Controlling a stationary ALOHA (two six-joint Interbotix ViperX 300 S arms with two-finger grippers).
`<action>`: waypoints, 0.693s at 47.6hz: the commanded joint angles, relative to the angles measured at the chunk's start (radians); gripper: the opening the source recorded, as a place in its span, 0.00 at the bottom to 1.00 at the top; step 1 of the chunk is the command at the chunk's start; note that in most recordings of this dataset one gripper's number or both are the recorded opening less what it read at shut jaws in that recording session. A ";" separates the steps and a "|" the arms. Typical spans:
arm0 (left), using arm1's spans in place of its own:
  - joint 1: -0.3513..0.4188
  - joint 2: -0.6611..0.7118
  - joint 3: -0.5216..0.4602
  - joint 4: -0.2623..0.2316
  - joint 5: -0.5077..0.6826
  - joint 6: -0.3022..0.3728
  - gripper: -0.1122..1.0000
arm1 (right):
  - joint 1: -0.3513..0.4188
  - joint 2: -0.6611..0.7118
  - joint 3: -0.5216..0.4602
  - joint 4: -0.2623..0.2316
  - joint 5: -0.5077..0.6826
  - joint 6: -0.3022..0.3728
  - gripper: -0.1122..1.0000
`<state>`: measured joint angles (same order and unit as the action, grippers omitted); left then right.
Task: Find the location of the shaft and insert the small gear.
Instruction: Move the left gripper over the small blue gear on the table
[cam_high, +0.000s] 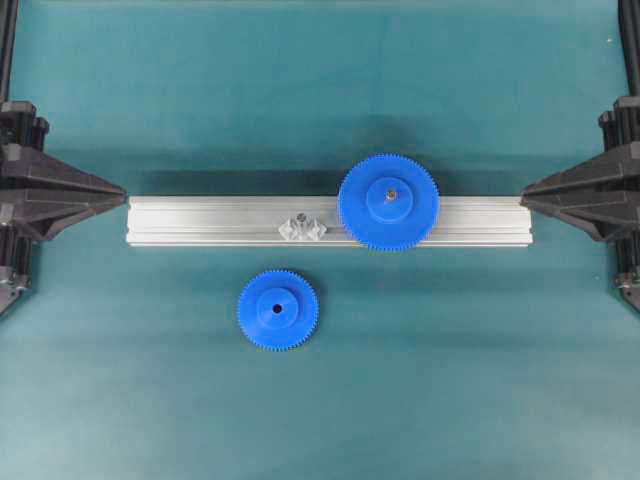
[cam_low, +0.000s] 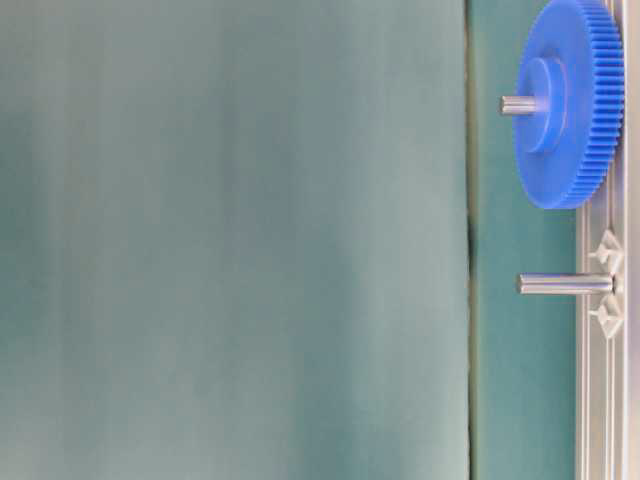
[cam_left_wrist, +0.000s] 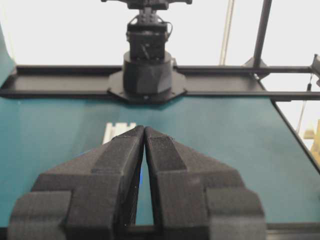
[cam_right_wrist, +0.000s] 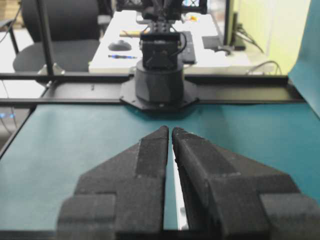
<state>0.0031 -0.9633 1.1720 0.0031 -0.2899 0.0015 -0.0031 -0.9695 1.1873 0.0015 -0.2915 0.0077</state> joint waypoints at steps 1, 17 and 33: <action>-0.017 0.020 0.008 0.011 -0.006 -0.026 0.20 | 0.006 0.017 0.015 0.005 -0.011 0.000 0.25; -0.063 0.141 -0.012 0.011 -0.006 -0.081 0.11 | 0.003 0.014 0.074 0.035 0.000 0.089 0.11; -0.084 0.276 -0.080 0.011 0.081 -0.084 0.11 | -0.005 0.014 0.075 0.035 0.112 0.092 0.11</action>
<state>-0.0675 -0.7072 1.1336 0.0123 -0.2362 -0.0798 -0.0015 -0.9633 1.2778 0.0337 -0.2010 0.0905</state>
